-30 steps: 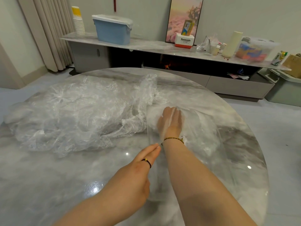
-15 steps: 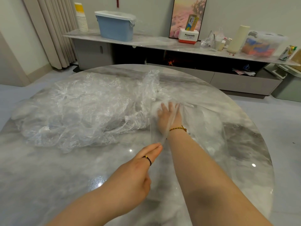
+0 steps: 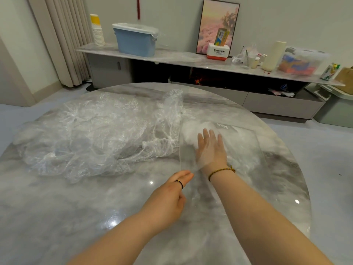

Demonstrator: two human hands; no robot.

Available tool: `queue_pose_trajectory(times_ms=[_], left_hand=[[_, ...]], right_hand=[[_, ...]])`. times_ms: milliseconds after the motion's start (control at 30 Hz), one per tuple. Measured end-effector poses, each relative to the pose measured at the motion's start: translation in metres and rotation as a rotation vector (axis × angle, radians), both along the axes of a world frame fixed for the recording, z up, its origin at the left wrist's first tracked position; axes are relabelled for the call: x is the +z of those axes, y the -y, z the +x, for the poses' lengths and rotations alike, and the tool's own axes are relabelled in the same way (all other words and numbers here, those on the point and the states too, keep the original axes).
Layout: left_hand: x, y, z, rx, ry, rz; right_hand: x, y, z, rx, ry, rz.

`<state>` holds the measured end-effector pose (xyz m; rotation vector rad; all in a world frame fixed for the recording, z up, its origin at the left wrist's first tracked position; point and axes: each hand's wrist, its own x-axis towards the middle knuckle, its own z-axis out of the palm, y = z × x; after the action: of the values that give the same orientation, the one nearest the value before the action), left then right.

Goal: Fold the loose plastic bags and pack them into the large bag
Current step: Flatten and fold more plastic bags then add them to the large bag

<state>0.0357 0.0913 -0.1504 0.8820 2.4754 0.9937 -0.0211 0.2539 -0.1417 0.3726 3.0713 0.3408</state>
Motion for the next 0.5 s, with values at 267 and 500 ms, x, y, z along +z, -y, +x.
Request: queue_pose_trajectory(times_ms=[267,500], left_hand=[[0.006,-0.006,0.003,-0.074,-0.087,-0.149],[0.022,0.058,-0.005,-0.054,-0.236,-0.302]], right_hand=[[0.032,0.004,0.078,-0.094,-0.194,-0.386],[0.04,0.05,0.094,0.447,-0.862,-0.433]])
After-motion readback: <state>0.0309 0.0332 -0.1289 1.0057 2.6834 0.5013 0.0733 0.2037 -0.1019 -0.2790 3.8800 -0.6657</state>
